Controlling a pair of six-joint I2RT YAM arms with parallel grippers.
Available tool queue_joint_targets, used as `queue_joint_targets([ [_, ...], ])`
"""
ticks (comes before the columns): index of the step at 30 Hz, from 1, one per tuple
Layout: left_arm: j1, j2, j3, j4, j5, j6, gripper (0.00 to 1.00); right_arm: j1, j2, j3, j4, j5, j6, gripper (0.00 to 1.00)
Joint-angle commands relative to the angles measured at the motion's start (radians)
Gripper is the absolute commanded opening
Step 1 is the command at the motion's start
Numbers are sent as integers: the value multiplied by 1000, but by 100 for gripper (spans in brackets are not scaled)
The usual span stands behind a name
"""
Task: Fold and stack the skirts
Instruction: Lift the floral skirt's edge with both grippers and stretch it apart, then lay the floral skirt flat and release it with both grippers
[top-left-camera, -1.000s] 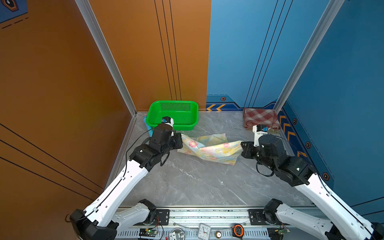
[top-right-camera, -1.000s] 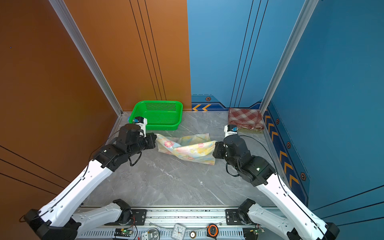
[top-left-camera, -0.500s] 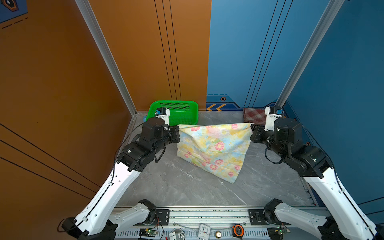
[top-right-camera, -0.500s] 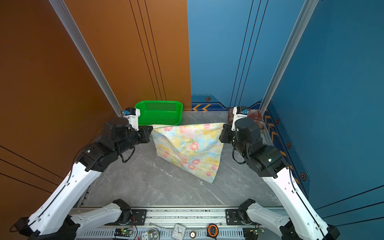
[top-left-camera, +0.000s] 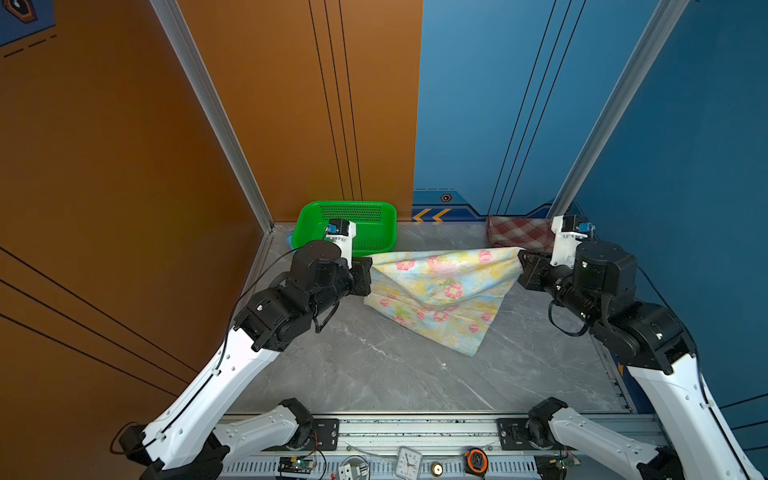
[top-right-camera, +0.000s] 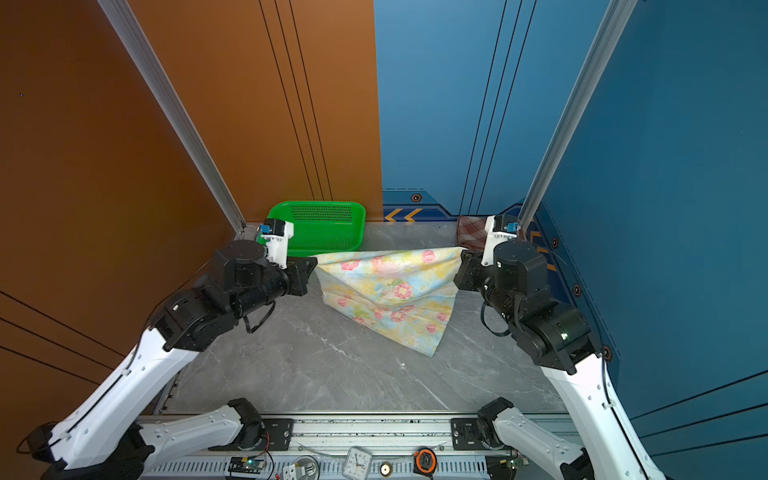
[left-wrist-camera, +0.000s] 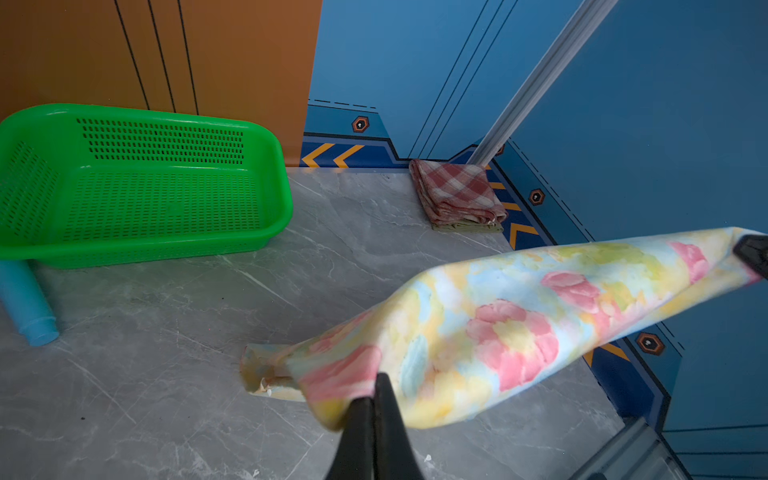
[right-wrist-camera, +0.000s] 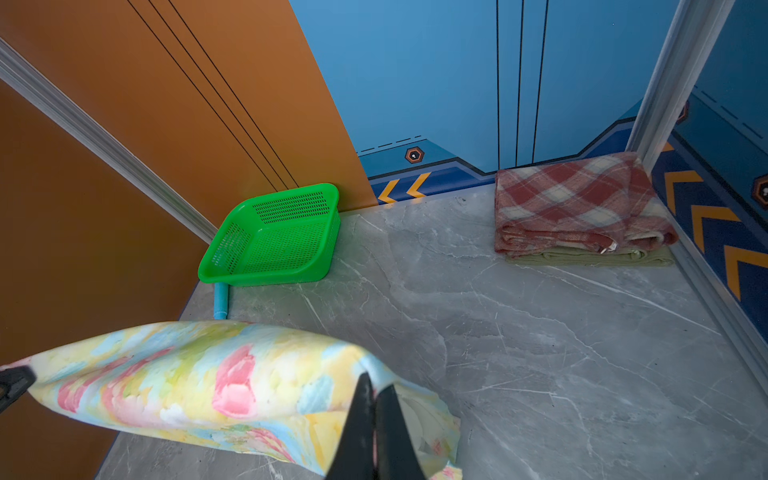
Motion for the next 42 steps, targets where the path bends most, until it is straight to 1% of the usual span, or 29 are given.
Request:
queue_joint_targets([
  [1,-91,-91,-48,-18,-132,23,0,23,-92,-17,-94,54,-19,0],
  [4,-207,-132,-63,-20,-247,45,0,33,-124,20,-161,86,-28,0],
  [6,-272,-126,-36,-21,-311,71,0,33,-117,68,-190,96,-35,0],
  [8,-297,-80,24,-32,-347,104,0,32,-80,119,-214,121,-33,0],
  [9,-285,-37,76,-52,-346,119,0,27,-43,143,-225,133,-37,0],
  [11,-220,66,161,-76,-300,151,0,-4,41,169,-221,104,-48,0],
  [12,-163,117,189,-74,-245,153,0,-41,93,172,-204,52,-54,0],
  [14,-36,217,221,-60,-89,135,0,-124,172,135,-118,-76,-51,0],
  [16,74,327,228,-22,44,110,0,-199,252,53,14,-194,-33,0],
  [18,132,433,218,22,111,107,0,-243,335,-16,127,-243,-22,0],
  [20,180,547,215,64,170,104,0,-270,432,-59,224,-258,-30,0],
  [21,202,618,222,80,198,98,2,-290,488,-69,271,-267,-27,0],
  [22,220,689,244,85,221,94,12,-316,536,-76,323,-294,-19,0],
  [23,229,744,271,84,242,95,24,-337,583,-69,349,-306,-9,3],
  [24,240,810,308,82,271,92,41,-360,637,-49,360,-312,2,18],
  [25,248,852,335,80,288,83,49,-374,673,-33,364,-310,9,34],
  [26,253,892,364,74,293,72,56,-384,705,-18,357,-289,16,53],
  [27,252,913,383,68,295,64,63,-389,723,-9,338,-274,19,65],
  [29,245,908,381,68,288,63,73,-381,712,-31,318,-251,16,78],
  [30,241,891,364,65,275,67,78,-372,691,-59,313,-236,10,82],
  [31,240,874,345,60,266,74,80,-364,672,-86,303,-227,6,86],
  [35,248,777,205,50,224,70,81,-318,561,-243,288,-212,17,86],
  [38,244,709,84,37,188,66,81,-249,481,-356,282,-179,39,84],
  [42,233,614,-84,30,144,46,80,-132,398,-475,270,-147,83,82],
])
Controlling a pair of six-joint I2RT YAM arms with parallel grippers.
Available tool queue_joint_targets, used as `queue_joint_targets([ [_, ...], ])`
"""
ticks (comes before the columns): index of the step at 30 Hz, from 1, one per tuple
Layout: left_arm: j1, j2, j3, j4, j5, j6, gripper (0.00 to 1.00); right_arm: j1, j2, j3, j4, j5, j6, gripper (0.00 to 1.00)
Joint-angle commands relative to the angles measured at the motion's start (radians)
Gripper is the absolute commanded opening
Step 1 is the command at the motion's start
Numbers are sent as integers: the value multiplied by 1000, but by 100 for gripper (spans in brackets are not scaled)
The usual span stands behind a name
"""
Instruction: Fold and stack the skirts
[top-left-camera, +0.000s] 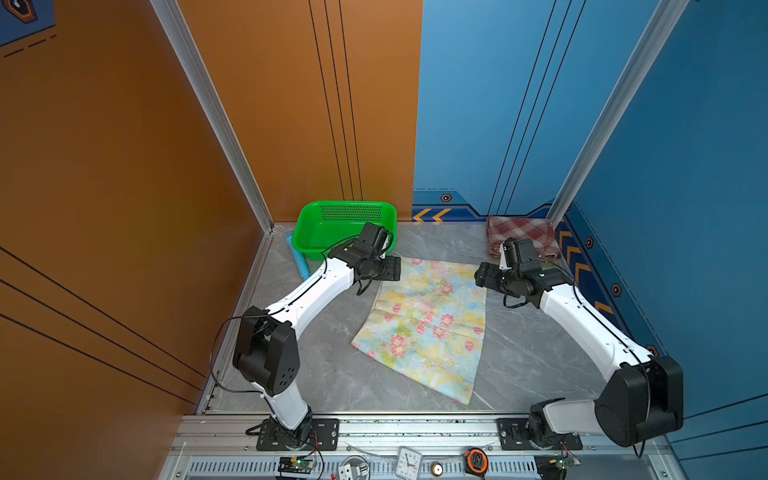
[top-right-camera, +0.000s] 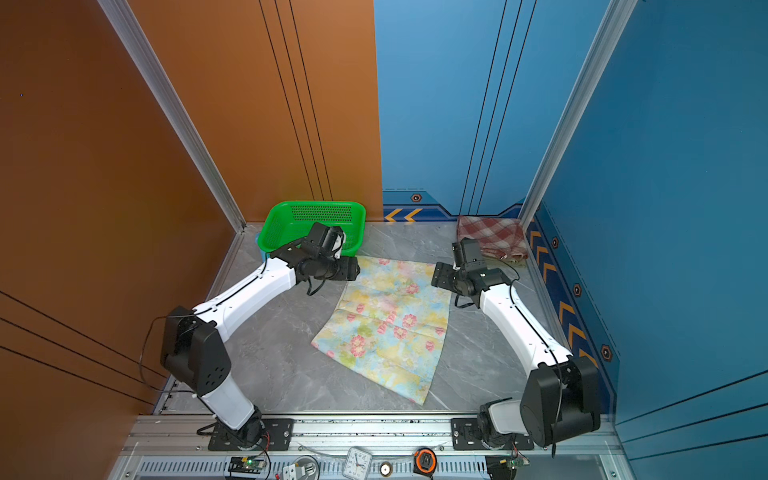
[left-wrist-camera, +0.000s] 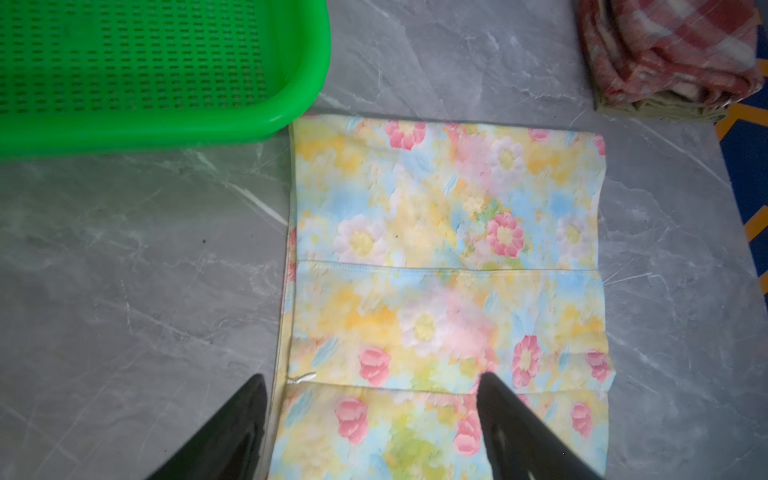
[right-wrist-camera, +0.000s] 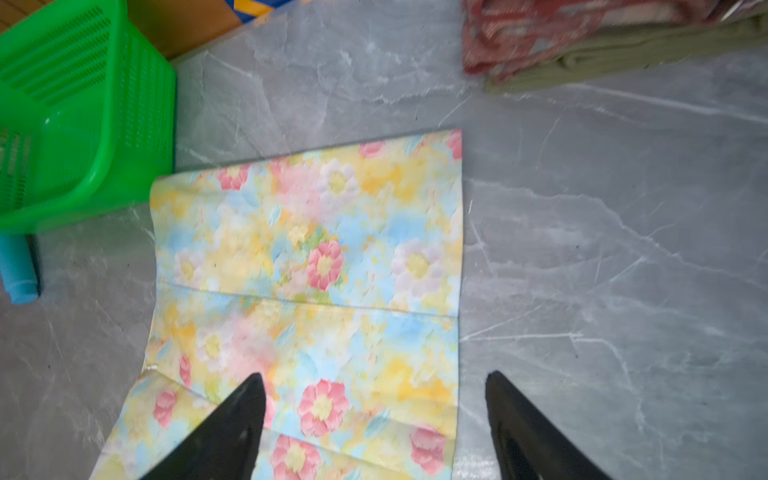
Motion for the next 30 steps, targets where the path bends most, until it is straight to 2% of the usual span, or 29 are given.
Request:
queue_joint_targets([
  [1,-13,-49,-134,-44,-57,-25,80,86,-49,-87,-38,57,58,81],
  [6,-31,-140,-290,-51,-84,-51,79,217,-112,-219,-70,110,137,77],
  [13,-28,-131,-350,-42,-125,-47,78,249,-173,-365,-71,153,221,71],
  [21,-2,11,-218,0,-126,-48,77,85,-169,-413,56,43,223,67],
  [26,10,132,-73,18,-131,-41,75,-64,-73,-362,152,-61,200,63],
  [30,27,225,32,55,-123,-39,70,-144,28,-275,188,-81,164,59],
])
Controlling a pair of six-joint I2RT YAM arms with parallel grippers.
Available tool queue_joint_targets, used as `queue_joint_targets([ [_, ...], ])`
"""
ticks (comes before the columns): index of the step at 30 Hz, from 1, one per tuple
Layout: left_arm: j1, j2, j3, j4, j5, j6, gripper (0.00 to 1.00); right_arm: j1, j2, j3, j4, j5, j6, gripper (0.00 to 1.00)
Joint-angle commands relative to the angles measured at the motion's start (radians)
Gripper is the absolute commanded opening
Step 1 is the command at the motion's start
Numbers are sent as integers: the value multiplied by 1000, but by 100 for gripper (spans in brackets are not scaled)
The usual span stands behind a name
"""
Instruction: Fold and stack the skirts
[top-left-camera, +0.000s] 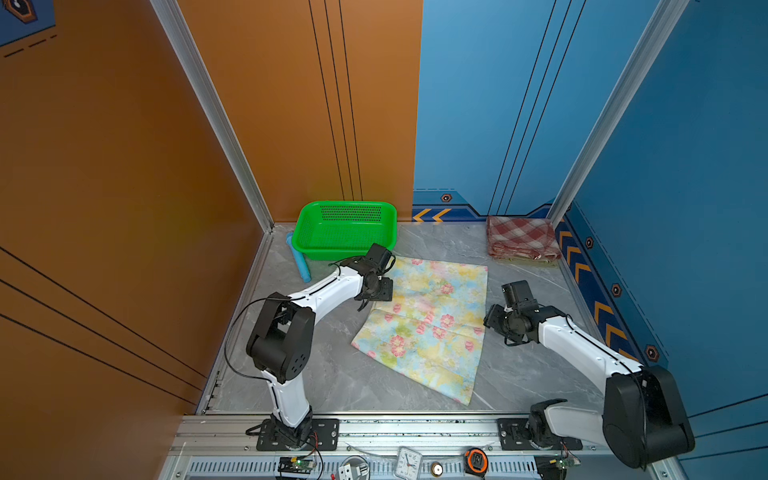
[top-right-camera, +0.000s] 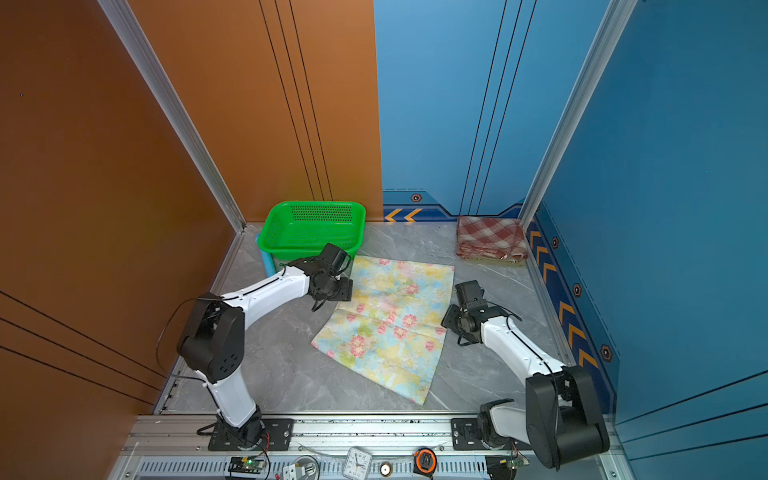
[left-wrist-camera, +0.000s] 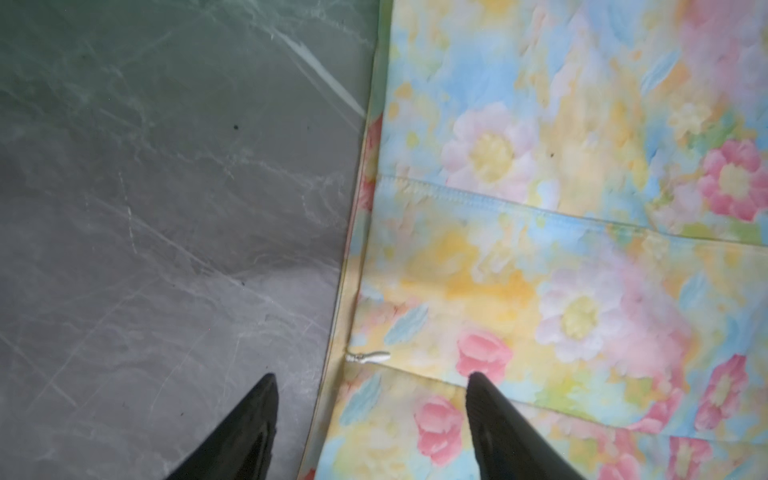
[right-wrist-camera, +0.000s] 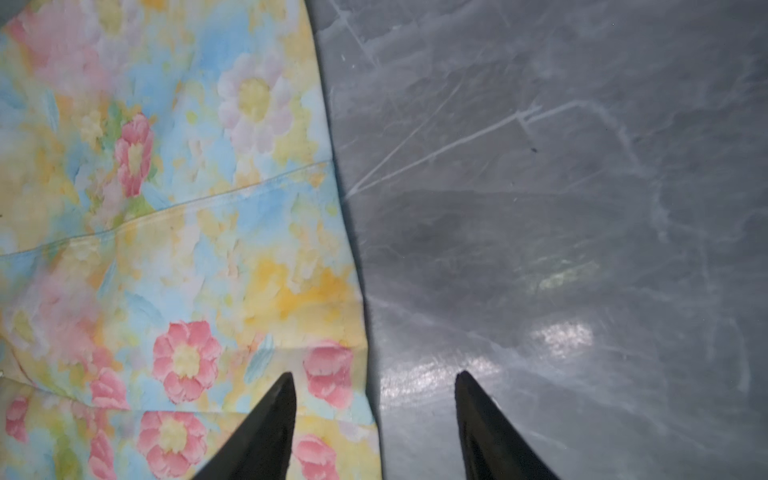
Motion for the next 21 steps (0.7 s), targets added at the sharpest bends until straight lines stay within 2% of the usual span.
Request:
queue_joint_targets([
  [1,26,74,92,40,-19,3,69,-56,76,91,84,-42,-33,58],
  [6,68,198,229,52,11,-11,65,-134,258,214,172,-121,-27,55],
  [13,88,322,379,57,14,-7,64,-156,483,383,237,-172,-15,48],
  [21,92,384,462,66,20,2,65,-148,587,469,246,-170,-17,43],
])
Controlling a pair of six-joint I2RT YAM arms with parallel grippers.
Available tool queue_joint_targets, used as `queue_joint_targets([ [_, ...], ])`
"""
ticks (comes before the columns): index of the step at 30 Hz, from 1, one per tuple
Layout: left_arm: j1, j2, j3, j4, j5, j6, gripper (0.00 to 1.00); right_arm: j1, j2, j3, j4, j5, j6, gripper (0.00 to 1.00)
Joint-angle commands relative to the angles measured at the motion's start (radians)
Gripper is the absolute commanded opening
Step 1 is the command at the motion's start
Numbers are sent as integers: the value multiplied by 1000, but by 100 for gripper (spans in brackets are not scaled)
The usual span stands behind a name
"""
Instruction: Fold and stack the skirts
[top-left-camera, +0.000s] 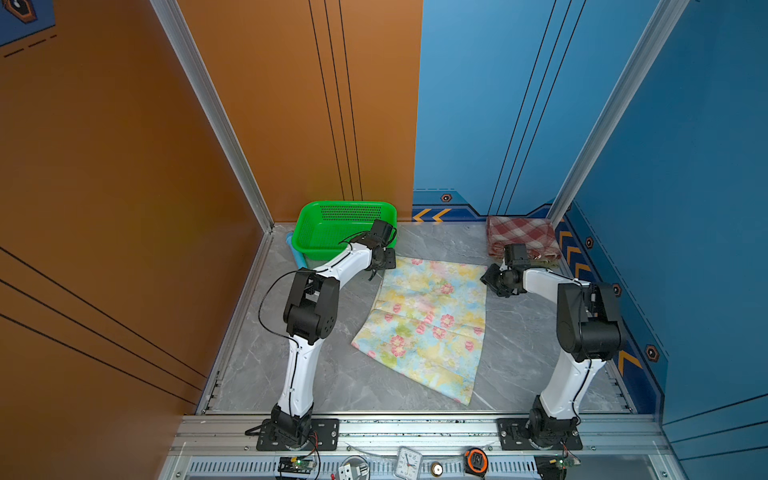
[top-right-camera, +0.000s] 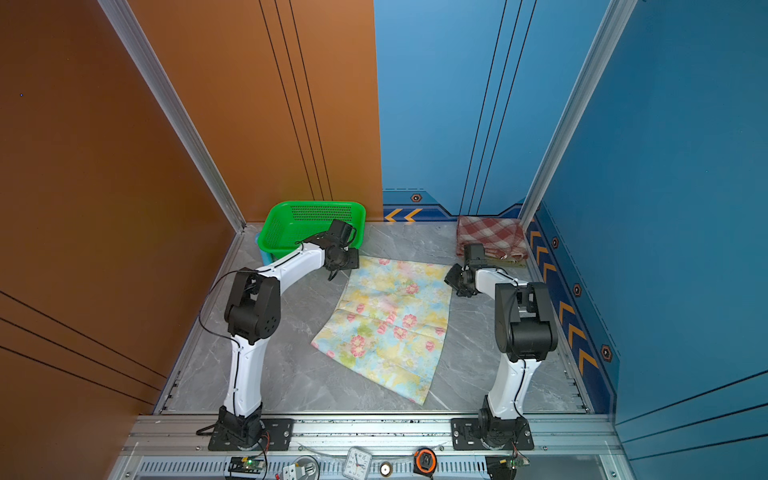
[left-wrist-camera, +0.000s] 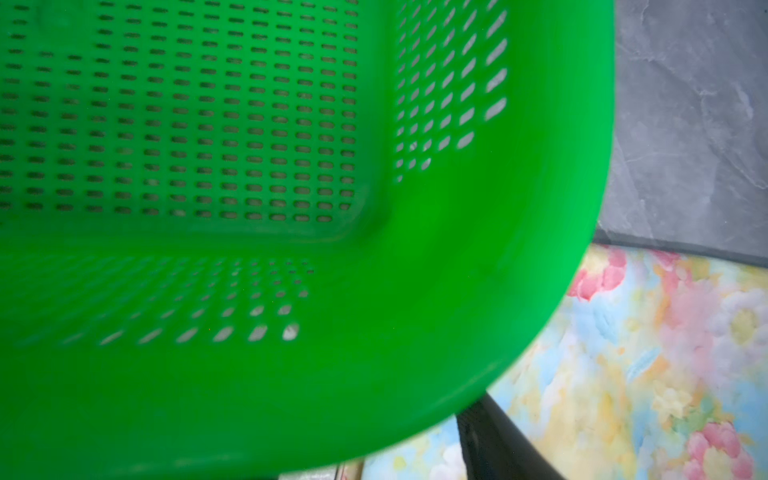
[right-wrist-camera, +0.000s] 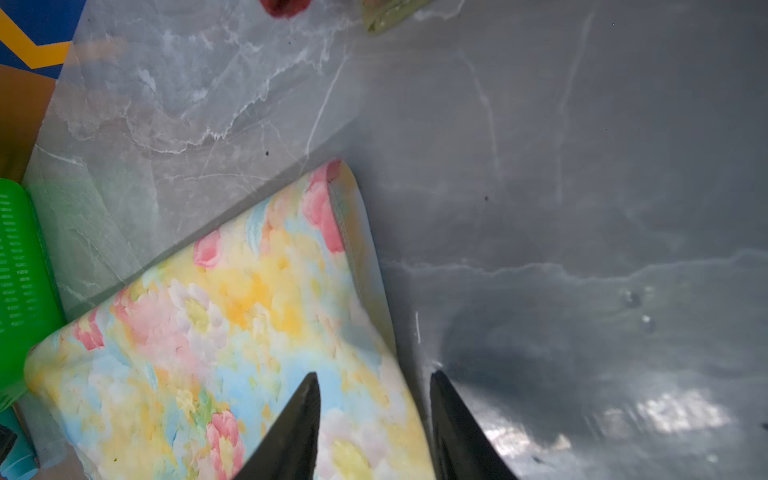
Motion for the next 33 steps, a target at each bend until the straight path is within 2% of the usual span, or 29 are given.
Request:
queue_joint_targets([
  [1,4,6,31,0,12,10,65,7,-4,29,-1,4,-13,43],
  [6,3,-107,-80,-5,20,13,65,43,-132,-19,-96,80,-47,46],
  [12,-14,-325,-350,-45,-18,-21,66,160,-359,-176,-241,184,-50,52],
  [15,-24,-429,-492,-74,-58,-34,68,221,-471,-289,-291,205,-20,55],
  [21,-39,-567,-674,-74,-43,-62,69,292,-670,-489,-326,208,41,55],
  [26,-52,-588,-718,-74,-40,-72,69,325,-694,-565,-295,200,67,54],
  [33,-50,-593,-726,-74,-31,-72,70,337,-612,-591,-146,163,83,49],
])
